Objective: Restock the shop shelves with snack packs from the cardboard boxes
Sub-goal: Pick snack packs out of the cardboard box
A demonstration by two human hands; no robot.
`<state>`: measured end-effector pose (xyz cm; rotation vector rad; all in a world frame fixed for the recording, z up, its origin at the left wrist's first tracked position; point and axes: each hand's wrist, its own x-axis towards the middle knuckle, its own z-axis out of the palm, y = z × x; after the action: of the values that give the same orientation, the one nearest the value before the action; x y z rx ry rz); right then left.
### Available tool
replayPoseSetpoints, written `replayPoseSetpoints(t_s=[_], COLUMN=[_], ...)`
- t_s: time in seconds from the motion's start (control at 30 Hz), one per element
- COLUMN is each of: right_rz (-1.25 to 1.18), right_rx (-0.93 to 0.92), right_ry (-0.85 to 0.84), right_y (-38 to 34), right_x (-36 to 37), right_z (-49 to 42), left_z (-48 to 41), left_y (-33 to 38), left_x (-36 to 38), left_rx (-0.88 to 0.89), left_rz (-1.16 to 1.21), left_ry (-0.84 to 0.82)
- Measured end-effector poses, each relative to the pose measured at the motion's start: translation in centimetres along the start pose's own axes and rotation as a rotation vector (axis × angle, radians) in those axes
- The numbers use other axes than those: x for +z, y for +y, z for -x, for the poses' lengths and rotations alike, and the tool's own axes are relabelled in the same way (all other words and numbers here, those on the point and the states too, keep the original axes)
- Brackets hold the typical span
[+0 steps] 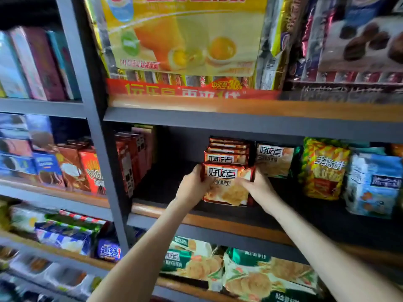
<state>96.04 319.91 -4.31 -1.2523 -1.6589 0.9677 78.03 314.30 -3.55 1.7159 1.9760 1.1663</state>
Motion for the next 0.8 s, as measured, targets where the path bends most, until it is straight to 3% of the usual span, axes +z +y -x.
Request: replayPoseSetpoints(t_s=[0.17,0.5,0.6,0.67,0.73,0.8], right_rz=[0.284,0.562,0.725,0.973,1.153,1.201], right_rx=[0.036,-0.088,-0.208,-0.434,-0.626,-0.656], right_ry=[-0.098,-0.039,0.123,0.221,0.172,0.122], right_y=[0.1,1.0,1.1,1.1,1.1,1.0], right_x=[0.3,1.7,1.9,1.9,2.0,2.2], right_z=[0.1,-1.0,-0.1,0.4,0.4,0.2], left_z=[-2.4,-3.8,-2.7,-2.2,-1.5,-1.2], left_y=[-1.6,-2.3,-2.3,-2.1,-1.5,-1.2], left_x=[1.1,1.0,1.8,2.6,3.0,3.1], left_rx=[0.057,0.097,0.277,0.420,0.459,0.376], left_rz=[0.090,0.035,-0.195,-0.445,-0.679,-0.802], left_ry=[-0.014,-0.007,0.183,0.301,0.206,0.091])
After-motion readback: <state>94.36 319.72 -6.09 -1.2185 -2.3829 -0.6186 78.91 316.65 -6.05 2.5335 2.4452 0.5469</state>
